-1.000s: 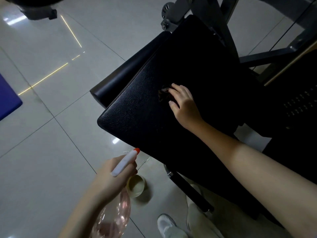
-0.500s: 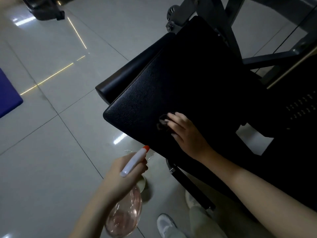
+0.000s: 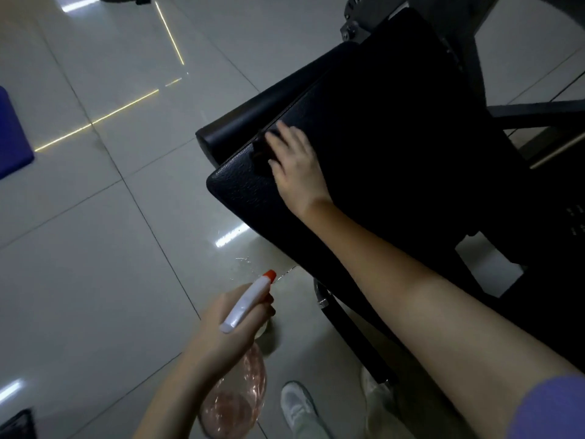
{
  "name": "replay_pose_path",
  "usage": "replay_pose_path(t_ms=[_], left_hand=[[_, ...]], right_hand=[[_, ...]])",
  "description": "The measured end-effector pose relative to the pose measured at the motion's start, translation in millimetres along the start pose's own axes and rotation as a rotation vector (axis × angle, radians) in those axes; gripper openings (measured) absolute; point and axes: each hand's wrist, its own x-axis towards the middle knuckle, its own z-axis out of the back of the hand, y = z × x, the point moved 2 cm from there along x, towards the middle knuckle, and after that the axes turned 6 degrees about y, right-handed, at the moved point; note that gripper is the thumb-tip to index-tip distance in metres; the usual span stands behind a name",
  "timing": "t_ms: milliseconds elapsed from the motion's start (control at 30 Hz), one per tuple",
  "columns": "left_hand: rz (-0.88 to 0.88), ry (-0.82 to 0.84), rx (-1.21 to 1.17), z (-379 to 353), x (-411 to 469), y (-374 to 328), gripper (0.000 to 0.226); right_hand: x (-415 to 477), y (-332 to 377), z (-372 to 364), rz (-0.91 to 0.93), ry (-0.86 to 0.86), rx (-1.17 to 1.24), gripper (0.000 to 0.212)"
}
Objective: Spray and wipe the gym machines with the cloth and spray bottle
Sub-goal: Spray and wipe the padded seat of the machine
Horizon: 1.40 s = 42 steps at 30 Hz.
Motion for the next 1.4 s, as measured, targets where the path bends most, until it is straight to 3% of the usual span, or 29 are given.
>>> replay_pose_path(t_ms=[133, 233, 333, 433, 500, 533, 633, 767, 867, 967, 1033, 1133, 1233, 1333, 1400], left_hand=[[-0.019, -0.051, -0.029, -3.2, 3.7, 2.2, 0.041], [-0.035, -0.047, -0.053, -6.9, 6.3, -2.1, 0.043], [-0.069, -0.037, -0.064, -9.6, 5.9, -5.6, 0.046], [-0.058, -0.048, -0.069, -11.0, 5.7, -1.6, 0.048], [-0.028, -0.049, -0.061, -12.3, 5.4, 1.2, 0.053], [-0.021, -0.053, -0.065, -13.5, 5.2, 2.7, 0.052], [-0.055, -0.079, -0.037, -15.9, 4.0, 3.6, 0.033], [-0.025, -0.066, -0.102, -15.9, 3.5, -1.4, 0.039], [-0.028, -0.051, -0.087, -15.1, 3.6, -3.0, 0.052], [-0.018, -0.046, -0.062, -16.9, 5.9, -2.6, 0.053], [0.009, -0.059, -0.071, -16.8, 8.2, -1.5, 0.053], [0.048, -0.078, -0.085, -17.2, 9.6, -2.8, 0.046], [0.052, -0.076, -0.089, -15.6, 11.7, -6.6, 0.055], [0.04, -0.058, -0.065, -14.7, 13.6, -9.6, 0.057], [0.041, -0.06, -0.048, -14.8, 13.7, -9.9, 0.055]], right_hand=[[-47.9, -30.9, 18.3, 0.404, 0.253, -0.138, 0.043], [-57.0, -59.1, 42.5, 0.554, 0.278, -0.322, 0.042], [-30.3, -59.4, 40.2, 0.501, 0.192, -0.397, 0.044], [-0.3, -23.0, 24.8, 0.114, 0.067, -0.198, 0.043], [5.9, -0.7, 9.6, -0.022, 0.029, -0.054, 0.039], [4.1, 4.5, 3.1, 0.026, 0.041, -0.035, 0.037], [-27.9, -2.6, 3.1, 0.421, 0.206, -0.072, 0.036], [-67.0, -49.1, 29.9, 0.721, 0.411, -0.265, 0.038], [-53.4, -64.0, 37.0, 0.669, 0.285, -0.364, 0.039], [-39.2, -36.3, 22.5, 0.346, 0.088, -0.204, 0.043], [-47.9, -15.5, 9.6, 0.255, 0.056, -0.105, 0.043], [-83.5, -20.5, 7.5, 0.452, 0.213, -0.099, 0.04], [-118.2, -51.5, 23.1, 0.697, 0.377, -0.21, 0.037], [-127.2, -79.9, 40.3, 0.766, 0.366, -0.319, 0.036], [-111.8, -90.2, 43.4, 0.693, 0.286, -0.341, 0.038]])
